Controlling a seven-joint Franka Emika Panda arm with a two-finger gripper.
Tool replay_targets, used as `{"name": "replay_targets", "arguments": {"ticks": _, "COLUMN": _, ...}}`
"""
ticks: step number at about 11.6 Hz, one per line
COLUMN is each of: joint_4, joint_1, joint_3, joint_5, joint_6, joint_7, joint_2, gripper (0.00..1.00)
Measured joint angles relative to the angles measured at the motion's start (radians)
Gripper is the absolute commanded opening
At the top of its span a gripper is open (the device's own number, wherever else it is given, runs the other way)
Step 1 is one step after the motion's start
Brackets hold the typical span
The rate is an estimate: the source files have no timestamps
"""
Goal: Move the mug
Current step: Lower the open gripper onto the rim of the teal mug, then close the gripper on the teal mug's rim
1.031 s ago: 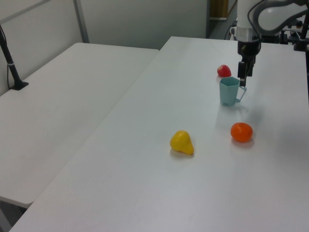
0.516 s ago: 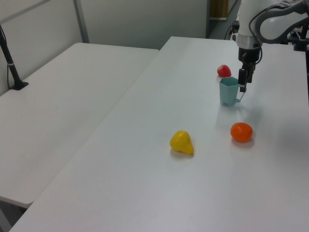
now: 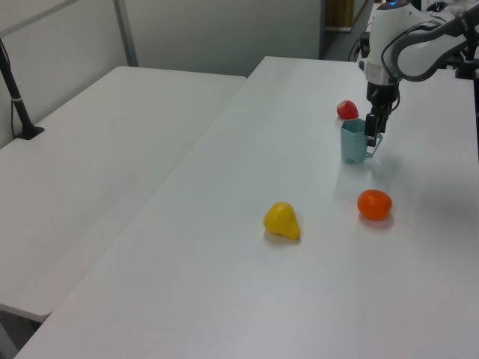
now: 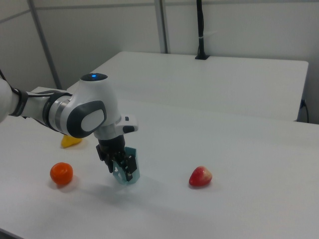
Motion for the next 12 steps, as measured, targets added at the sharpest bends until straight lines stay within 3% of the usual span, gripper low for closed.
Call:
{"name": "replay_targets", "arguments": {"ticks": 3, "joint_4": -0.002, "joint_1": 0.003, "joint_3": 0.001, "joint_5": -0.015, "joint_6": 0.000, "joint_7": 0.000, "joint_2": 0.003, "gripper": 0.63}}
{"name": "replay_targets", "arguments": {"ticks": 10, "joint_4": -0.014, "joint_1": 0.008, "joint_3": 0.002, "joint_5": -0.024, "joint_6": 0.000, "joint_7": 0.000, "joint_2": 0.013, "gripper": 0.19}}
{"name": "replay_targets", "arguments": {"ticks": 12, "joint_4": -0.014, "joint_1": 0.008, "joint_3": 0.002, "joint_5": -0.025, "joint_6": 0.000, "joint_7": 0.000, "joint_2": 0.013, "gripper": 0.13}}
